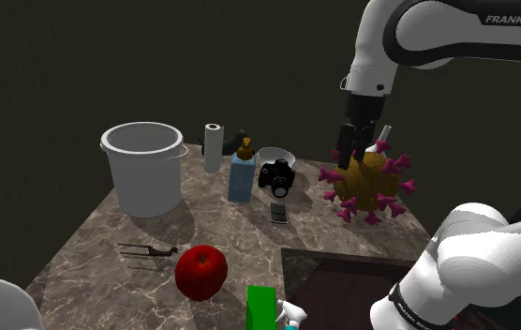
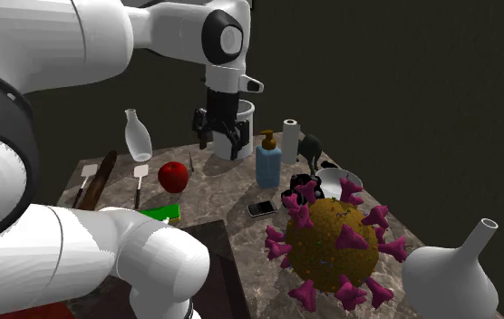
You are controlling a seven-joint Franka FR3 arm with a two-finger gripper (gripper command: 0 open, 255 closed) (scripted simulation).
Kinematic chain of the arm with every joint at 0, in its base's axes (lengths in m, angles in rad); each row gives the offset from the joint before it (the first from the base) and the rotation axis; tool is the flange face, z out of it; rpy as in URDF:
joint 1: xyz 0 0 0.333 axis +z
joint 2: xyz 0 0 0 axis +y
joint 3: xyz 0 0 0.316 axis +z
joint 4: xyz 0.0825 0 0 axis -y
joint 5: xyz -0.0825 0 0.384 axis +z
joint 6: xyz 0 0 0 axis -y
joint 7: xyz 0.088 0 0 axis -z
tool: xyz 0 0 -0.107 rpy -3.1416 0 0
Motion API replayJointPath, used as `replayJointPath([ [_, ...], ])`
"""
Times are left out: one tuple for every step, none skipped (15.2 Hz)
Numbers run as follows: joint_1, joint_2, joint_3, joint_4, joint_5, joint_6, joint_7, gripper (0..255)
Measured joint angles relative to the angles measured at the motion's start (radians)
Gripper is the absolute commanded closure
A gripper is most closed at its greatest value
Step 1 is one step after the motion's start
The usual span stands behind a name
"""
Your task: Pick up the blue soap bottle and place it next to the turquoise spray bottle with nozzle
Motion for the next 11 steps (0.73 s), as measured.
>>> replayJointPath([
  [0.000, 0.000, 0.000, 0.000, 0.000, 0.000, 0.000, 0],
  [0.000, 0.018, 0.001, 0.009, -0.001, 0.010, 0.001, 0],
  [-0.001, 0.049, 0.002, 0.023, -0.003, 0.029, 0.001, 0],
  [-0.001, 0.080, 0.004, 0.036, -0.005, 0.049, 0.003, 0],
  [0.000, 0.122, 0.008, 0.064, -0.005, 0.066, 0.007, 0],
  [-0.002, 0.155, 0.008, 0.080, -0.009, 0.086, 0.006, 0],
  [-0.002, 0.195, 0.012, 0.103, -0.010, 0.106, 0.011, 0],
  [0.000, 0.237, 0.018, 0.124, -0.010, 0.129, 0.018, 0],
  [-0.001, 0.277, 0.019, 0.154, -0.013, 0.142, 0.020, 0],
  [-0.002, 0.316, 0.020, 0.182, -0.017, 0.155, 0.022, 0],
  [0.000, 0.347, 0.027, 0.204, -0.016, 0.167, 0.032, 0],
])
